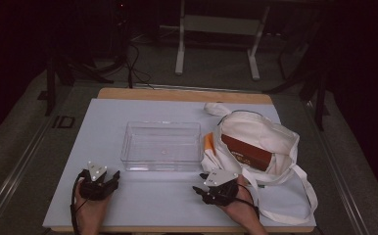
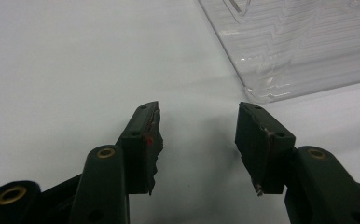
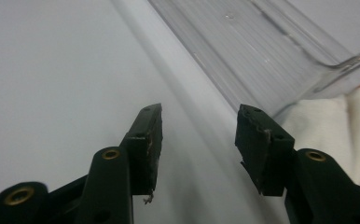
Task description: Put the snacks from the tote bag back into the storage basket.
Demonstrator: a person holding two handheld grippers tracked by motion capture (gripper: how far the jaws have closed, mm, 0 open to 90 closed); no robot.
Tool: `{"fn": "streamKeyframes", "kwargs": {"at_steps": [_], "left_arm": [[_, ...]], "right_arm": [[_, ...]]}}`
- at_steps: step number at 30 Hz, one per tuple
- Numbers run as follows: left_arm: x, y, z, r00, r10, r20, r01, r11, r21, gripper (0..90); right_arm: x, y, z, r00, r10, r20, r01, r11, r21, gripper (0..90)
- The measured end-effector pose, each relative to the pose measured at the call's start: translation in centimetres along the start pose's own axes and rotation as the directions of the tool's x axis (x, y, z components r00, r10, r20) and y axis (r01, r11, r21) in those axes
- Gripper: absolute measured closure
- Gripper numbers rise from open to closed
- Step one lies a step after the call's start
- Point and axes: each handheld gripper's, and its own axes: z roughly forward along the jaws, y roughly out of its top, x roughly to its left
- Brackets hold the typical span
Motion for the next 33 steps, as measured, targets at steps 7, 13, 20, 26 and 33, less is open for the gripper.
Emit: {"fn": "streamKeyframes", "kwargs": {"at_steps": [7, 13, 20, 26, 33], "left_arm": [[0.0, 0.0, 0.0, 1.0000, -0.002, 0.001, 0.002, 1.0000, 0.001, 50.1], [0.0, 0.0, 0.0, 1.0000, -0.003, 0.000, 0.003, 1.0000, 0.005, 50.1], [0.0, 0.0, 0.0, 1.0000, -0.003, -0.001, 0.003, 1.0000, 0.005, 50.1], [0.0, 0.0, 0.1, 1.0000, 0.000, -0.003, 0.000, 1.0000, 0.005, 50.1], [0.0, 0.0, 0.1, 1.0000, -0.003, -0.004, 0.003, 1.0000, 0.005, 49.8]], "right_arm": [[-0.9, 0.0, -0.8, 0.9997, 0.005, -0.024, -0.004, 1.000, 0.027, 50.6], [-1.6, 0.3, -1.6, 0.9998, 0.004, -0.020, -0.003, 0.999, 0.040, 50.0], [-2.3, 0.8, -2.7, 0.9998, -0.016, -0.007, 0.016, 0.999, 0.052, 50.4], [-2.4, 1.3, -3.3, 0.9993, -0.027, -0.024, 0.028, 0.998, 0.047, 50.3], [-3.3, 2.5, -4.6, 0.9977, -0.033, -0.059, 0.035, 0.998, 0.044, 50.3]]}}
